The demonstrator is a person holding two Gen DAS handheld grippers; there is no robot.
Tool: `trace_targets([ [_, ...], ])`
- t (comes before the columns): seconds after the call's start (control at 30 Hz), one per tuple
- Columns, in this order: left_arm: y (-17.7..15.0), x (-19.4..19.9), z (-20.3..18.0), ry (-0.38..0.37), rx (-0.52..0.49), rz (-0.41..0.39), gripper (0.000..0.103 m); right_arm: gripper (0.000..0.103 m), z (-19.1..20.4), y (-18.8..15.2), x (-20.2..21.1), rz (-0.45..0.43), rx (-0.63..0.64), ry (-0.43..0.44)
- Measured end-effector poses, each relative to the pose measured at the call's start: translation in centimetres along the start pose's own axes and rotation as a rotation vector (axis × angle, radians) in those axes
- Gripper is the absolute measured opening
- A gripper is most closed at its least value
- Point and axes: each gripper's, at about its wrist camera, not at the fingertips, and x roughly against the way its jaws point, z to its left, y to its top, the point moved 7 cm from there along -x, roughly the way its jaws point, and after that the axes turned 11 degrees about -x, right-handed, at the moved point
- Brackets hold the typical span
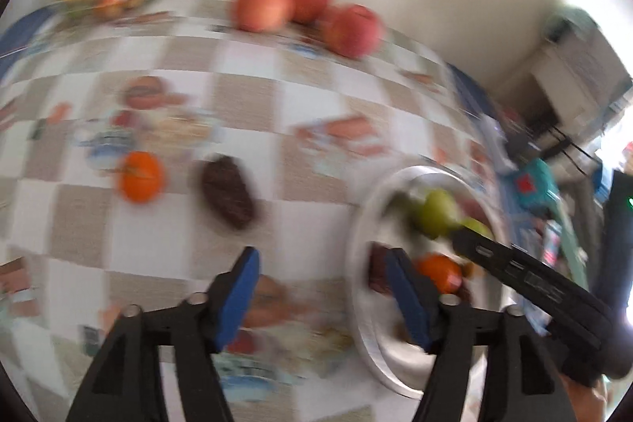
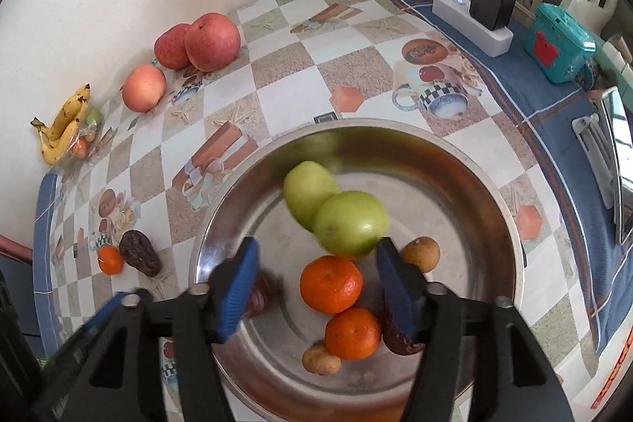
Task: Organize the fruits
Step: 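Drop the pear into the bowl with the right tool while the left tool drops the date in, then grasp the last date with the right tool while the left tool grasps the last orange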
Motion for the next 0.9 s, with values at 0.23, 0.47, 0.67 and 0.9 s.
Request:
trace_targets([
  [0.23,0.4,2.0,7.4,0.23,0.162,-0.083,0.103,0.094,2.8,0.0,1.0,-0.097,0.121,0.016],
  [0.47,0.8,3.1,11.9,0.324,0.23,-0.14,0.103,0.096,10.4,-2.6,1.0,-0.097,0.334,0.177],
  [0.67,0.5,2.1,14.5,0.226,0.354,-0.106,0.103,0.096,15.0,-5.4,-1.8,-0.038,0.469,0.187],
  [0.9,1.2,-0.2,13.7,0.164,0.329,-0.059,0.102,0.078,17.3,-6.3,-5.1,0.023,0.509,0.176],
])
